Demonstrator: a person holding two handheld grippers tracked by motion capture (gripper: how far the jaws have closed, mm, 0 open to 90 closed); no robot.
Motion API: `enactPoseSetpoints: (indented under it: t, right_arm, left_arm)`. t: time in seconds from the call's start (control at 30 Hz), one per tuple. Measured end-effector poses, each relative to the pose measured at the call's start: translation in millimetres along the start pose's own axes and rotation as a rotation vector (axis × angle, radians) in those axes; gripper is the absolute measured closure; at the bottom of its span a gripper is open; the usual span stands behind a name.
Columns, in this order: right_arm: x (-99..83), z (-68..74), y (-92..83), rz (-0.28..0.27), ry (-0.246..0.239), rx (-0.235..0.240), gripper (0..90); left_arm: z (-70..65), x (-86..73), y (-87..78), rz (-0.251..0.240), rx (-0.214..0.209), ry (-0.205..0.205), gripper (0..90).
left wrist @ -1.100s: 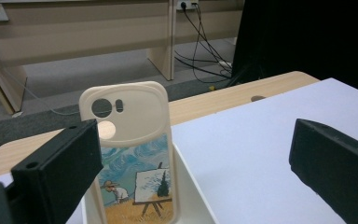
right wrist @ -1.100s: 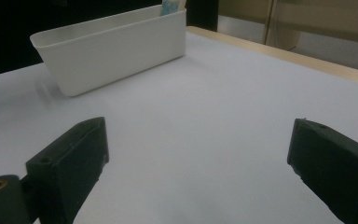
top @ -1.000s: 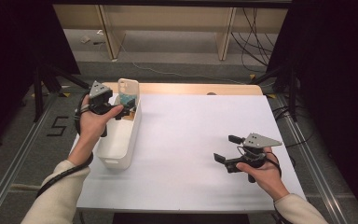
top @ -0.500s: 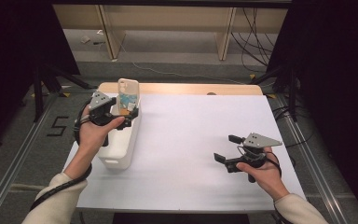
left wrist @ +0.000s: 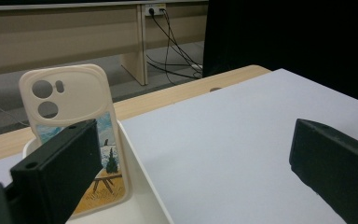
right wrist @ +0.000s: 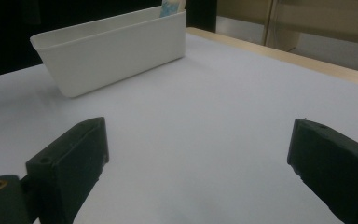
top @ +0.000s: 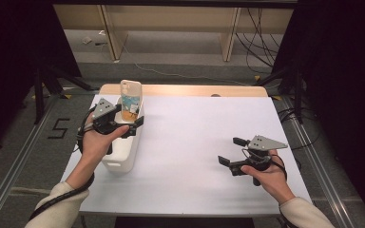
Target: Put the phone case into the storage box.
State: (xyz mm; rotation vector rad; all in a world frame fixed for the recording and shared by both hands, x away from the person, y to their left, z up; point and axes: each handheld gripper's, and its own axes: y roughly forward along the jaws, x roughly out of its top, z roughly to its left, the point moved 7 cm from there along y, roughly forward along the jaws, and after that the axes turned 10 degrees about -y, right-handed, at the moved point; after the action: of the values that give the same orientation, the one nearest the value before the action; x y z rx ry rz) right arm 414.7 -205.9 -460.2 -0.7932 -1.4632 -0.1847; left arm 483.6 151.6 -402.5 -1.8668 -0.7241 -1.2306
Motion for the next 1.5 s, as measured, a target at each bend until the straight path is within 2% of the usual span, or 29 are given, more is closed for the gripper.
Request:
enactPoseSetpoints:
  t: [0.37,0.6,1.5]
  right_arm:
    - [0.0,0.3,0.0,0.001,0.002,0.001,6.1]
    - [-0.1,0.3,0.0,0.003,0.001,0.0,6.1]
    - [1.0,0.5,-0.2,-0.004,-0.004,0.0,6.1]
  left_arm:
    - [-7.8,-6.5,-5.8,-0.004,-0.025,0.009,1.6]
    - [-11.9,-14.2,-10.4,-0.003,-0.046,-0.008,1.5]
    - [-18.8,-42.2,-27.5,0.017,-0.06,0.003,0.7]
